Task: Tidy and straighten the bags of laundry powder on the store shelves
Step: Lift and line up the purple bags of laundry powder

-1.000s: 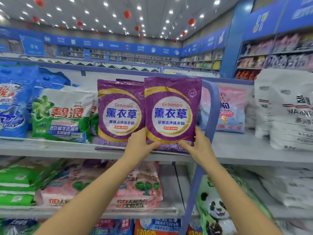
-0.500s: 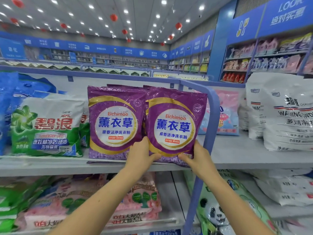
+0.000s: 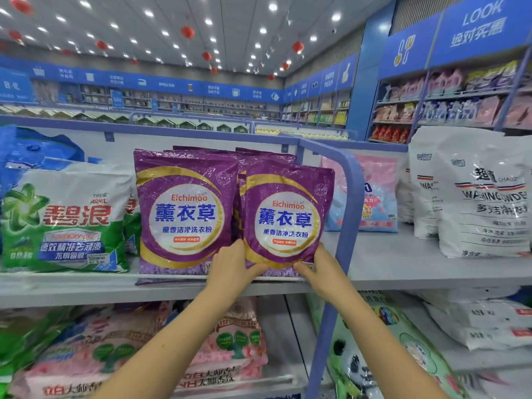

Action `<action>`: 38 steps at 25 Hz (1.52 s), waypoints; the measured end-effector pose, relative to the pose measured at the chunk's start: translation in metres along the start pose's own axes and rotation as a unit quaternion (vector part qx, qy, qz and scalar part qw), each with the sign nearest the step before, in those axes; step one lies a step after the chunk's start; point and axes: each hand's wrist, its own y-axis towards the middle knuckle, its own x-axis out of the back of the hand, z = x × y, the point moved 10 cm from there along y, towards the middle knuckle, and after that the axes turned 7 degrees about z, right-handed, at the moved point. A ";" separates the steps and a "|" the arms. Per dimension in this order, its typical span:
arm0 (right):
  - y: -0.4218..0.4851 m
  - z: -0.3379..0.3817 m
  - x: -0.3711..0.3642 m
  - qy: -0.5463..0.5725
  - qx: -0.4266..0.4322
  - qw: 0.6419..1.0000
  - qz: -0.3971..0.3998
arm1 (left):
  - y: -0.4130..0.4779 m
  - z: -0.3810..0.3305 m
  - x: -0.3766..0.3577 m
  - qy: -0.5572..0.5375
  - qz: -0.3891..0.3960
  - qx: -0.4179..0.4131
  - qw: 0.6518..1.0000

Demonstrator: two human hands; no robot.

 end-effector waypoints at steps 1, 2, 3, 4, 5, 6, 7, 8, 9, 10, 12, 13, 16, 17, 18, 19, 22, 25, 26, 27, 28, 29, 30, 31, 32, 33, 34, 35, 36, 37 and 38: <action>0.001 -0.002 0.000 -0.003 -0.003 1.000 -0.005 | 0.000 0.001 0.000 -0.002 0.000 0.002 1.000; 0.004 -0.004 0.000 -0.001 -0.005 1.000 -0.012 | 0.002 0.001 0.001 0.000 0.001 0.006 1.000; 0.006 -0.006 0.000 0.003 -0.012 1.000 -0.022 | 0.003 0.002 0.000 0.002 0.003 0.010 1.000; 0.006 -0.007 0.000 0.007 -0.018 0.999 -0.040 | 0.004 0.002 0.001 0.002 0.003 0.010 1.000; 0.002 -0.008 0.002 0.016 -0.025 0.998 -0.064 | 0.004 0.001 0.001 -0.003 0.001 0.008 1.000; -0.005 -0.009 0.004 0.036 -0.029 0.995 -0.088 | 0.002 0.001 0.002 -0.013 -0.005 0.007 1.000; -0.013 -0.009 0.005 0.067 -0.034 0.992 -0.103 | -0.001 0.003 0.004 -0.029 -0.010 0.007 1.000; -0.021 -0.008 0.005 0.107 -0.040 0.988 -0.108 | -0.003 0.005 0.005 -0.053 -0.011 0.009 0.998; -0.026 -0.007 0.004 0.149 -0.048 0.982 -0.107 | -0.004 0.008 0.005 -0.082 -0.006 0.017 0.997; -0.028 -0.007 0.003 0.182 -0.058 0.975 -0.109 | -0.004 0.010 0.006 -0.104 0.001 0.025 0.994; -0.021 -0.014 0.003 0.230 -0.095 0.961 -0.122 | -0.004 0.012 0.009 -0.114 0.006 0.034 0.993; -0.015 -0.019 0.003 0.254 -0.117 0.951 -0.129 | -0.004 0.013 0.010 -0.110 0.001 0.035 0.993; -0.006 -0.032 -0.004 0.310 -0.175 0.923 -0.149 | -0.008 0.012 0.014 -0.083 -0.026 0.033 0.996; -0.006 -0.034 -0.004 0.304 -0.178 0.923 -0.154 | -0.009 0.012 0.015 -0.076 -0.032 0.034 0.996; -0.006 -0.034 -0.003 0.290 -0.178 0.928 -0.154 | -0.009 0.013 0.015 -0.074 -0.034 0.036 0.996; -0.006 -0.032 -0.002 0.275 -0.170 0.934 -0.154 | -0.007 0.013 0.014 -0.074 -0.029 0.035 0.996; -0.007 -0.023 0.004 0.245 -0.141 0.949 -0.141 | -0.007 0.015 0.010 -0.093 -0.015 0.033 0.995; -0.008 -0.009 0.013 0.224 -0.094 0.960 -0.140 | -0.021 0.008 0.020 -0.117 -0.055 -0.011 0.992; -0.009 -0.003 0.016 0.213 -0.074 0.964 -0.142 | -0.028 0.003 0.027 -0.115 -0.077 -0.030 0.990; -0.011 0.003 0.018 0.197 -0.048 0.968 -0.145 | -0.035 0.000 0.033 -0.106 -0.098 -0.046 0.989; -0.013 0.009 0.020 0.173 -0.023 0.973 -0.152 | -0.042 -0.002 0.039 -0.094 -0.116 -0.061 0.987; -0.016 0.014 0.022 0.144 0.000 0.976 -0.162 | -0.048 -0.003 0.043 -0.080 -0.127 -0.070 0.986; -0.020 0.017 0.024 0.113 0.018 0.978 -0.174 | -0.053 -0.003 0.046 -0.067 -0.132 -0.075 0.986; -0.024 0.021 0.025 0.083 0.030 0.978 -0.188 | -0.058 -0.003 0.048 -0.053 -0.134 -0.079 0.986; -0.028 0.024 0.026 0.052 0.039 0.977 -0.202 | -0.063 -0.004 0.050 -0.042 -0.135 -0.083 0.986; -0.033 0.029 0.026 0.025 0.048 0.976 -0.212 | -0.067 -0.004 0.052 -0.037 -0.137 -0.085 0.986; -0.038 0.035 0.025 0.008 0.060 0.974 -0.219 | -0.073 -0.004 0.054 -0.035 -0.137 -0.089 0.986; -0.043 0.043 0.023 0.001 0.077 0.972 -0.222 | -0.077 -0.005 0.055 -0.030 -0.135 -0.092 0.986; -0.046 0.049 0.019 -0.001 0.094 0.971 -0.218 | -0.082 -0.003 0.056 -0.026 -0.132 -0.094 0.986; -0.048 0.055 0.012 -0.003 0.105 0.973 -0.205 | -0.086 0.001 0.057 -0.026 -0.125 -0.091 0.988; -0.048 0.058 0.005 0.000 0.108 0.977 -0.185 | -0.091 0.008 0.056 -0.030 -0.113 -0.082 0.990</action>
